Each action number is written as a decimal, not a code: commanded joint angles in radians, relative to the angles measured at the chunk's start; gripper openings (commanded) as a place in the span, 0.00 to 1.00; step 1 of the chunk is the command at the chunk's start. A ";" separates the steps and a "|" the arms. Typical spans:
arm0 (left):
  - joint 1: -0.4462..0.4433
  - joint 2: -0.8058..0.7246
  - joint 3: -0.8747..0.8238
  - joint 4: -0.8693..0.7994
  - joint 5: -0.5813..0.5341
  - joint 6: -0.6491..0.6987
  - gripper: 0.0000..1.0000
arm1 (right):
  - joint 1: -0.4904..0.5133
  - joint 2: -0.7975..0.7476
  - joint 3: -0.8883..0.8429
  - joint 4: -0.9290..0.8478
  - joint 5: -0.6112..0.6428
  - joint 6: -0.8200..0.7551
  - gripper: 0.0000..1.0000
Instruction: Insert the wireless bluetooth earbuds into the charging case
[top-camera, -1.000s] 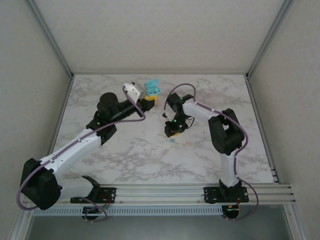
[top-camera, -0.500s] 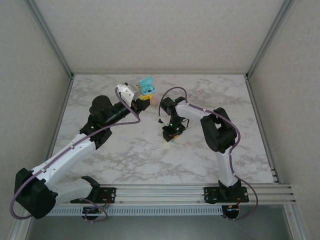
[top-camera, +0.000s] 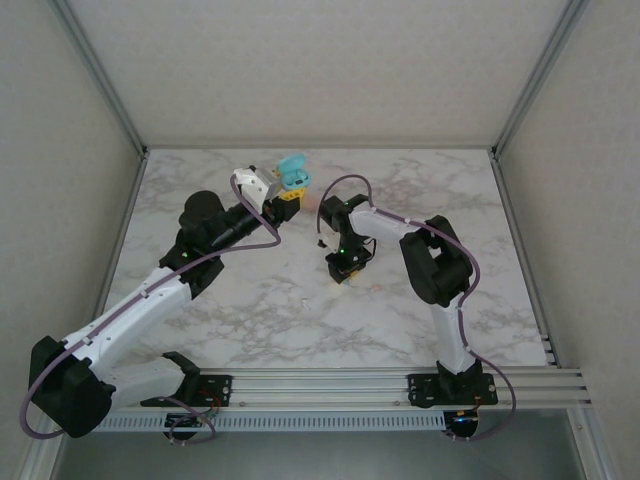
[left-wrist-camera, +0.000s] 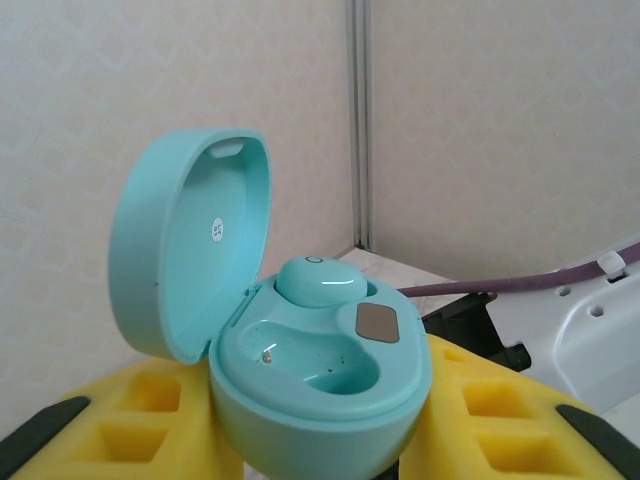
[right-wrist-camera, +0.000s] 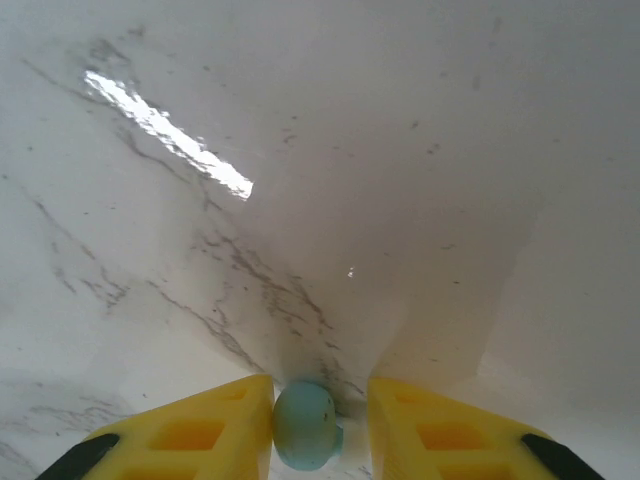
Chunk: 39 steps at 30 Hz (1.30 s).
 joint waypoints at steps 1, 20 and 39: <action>-0.002 -0.006 0.001 0.008 -0.004 0.009 0.24 | -0.001 0.014 0.021 -0.030 0.057 0.073 0.30; -0.002 0.006 0.002 0.012 0.004 0.003 0.24 | -0.060 0.002 0.040 -0.014 0.051 0.243 0.33; -0.002 0.016 0.005 0.011 0.006 0.003 0.24 | -0.037 0.042 0.048 -0.063 0.054 0.249 0.31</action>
